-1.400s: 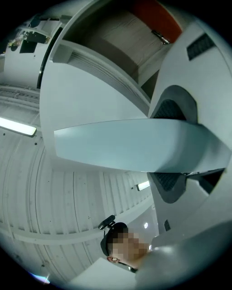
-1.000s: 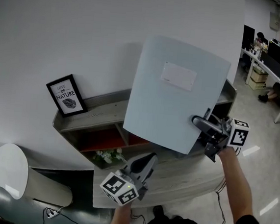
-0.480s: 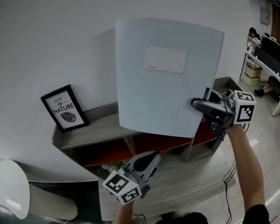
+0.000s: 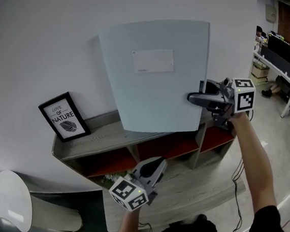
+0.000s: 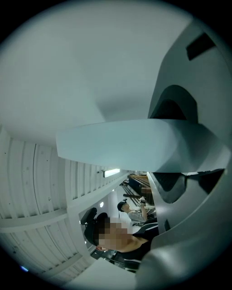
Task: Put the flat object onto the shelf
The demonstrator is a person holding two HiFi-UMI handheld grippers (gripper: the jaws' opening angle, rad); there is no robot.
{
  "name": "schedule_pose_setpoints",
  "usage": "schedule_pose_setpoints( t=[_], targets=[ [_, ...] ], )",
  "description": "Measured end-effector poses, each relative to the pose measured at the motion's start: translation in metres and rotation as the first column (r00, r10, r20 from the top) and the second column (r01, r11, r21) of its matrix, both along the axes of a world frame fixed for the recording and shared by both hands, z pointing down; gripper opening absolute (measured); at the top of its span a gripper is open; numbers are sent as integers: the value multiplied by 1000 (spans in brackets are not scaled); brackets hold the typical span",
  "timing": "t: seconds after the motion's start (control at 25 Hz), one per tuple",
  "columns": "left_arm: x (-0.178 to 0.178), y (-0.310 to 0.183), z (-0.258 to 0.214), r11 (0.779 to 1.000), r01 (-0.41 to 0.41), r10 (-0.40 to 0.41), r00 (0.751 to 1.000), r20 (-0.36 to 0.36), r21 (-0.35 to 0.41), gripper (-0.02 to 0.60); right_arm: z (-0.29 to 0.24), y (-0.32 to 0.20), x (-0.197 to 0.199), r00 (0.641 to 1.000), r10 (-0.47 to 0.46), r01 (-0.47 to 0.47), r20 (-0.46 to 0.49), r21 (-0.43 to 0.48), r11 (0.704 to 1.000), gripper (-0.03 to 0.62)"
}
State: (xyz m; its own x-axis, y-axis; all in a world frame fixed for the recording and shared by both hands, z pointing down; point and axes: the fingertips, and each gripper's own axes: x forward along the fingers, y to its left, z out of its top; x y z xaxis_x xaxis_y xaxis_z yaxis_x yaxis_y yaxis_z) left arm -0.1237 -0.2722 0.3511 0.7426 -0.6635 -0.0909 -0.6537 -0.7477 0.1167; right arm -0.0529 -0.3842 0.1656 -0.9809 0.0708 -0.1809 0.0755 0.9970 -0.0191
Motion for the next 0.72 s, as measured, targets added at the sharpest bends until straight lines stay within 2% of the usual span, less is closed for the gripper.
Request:
schedule_pose_setpoints(
  t=[0.28, 0.72],
  targets=[
    [1, -5, 3, 1000, 22, -22, 1000, 1, -18, 12, 11, -18, -17, 995, -45, 50, -84, 59, 997, 272],
    [-3, -18, 12, 997, 67, -66, 998, 2, -43, 12, 22, -40, -24, 991, -111, 117, -70, 82, 990, 272]
  ],
)
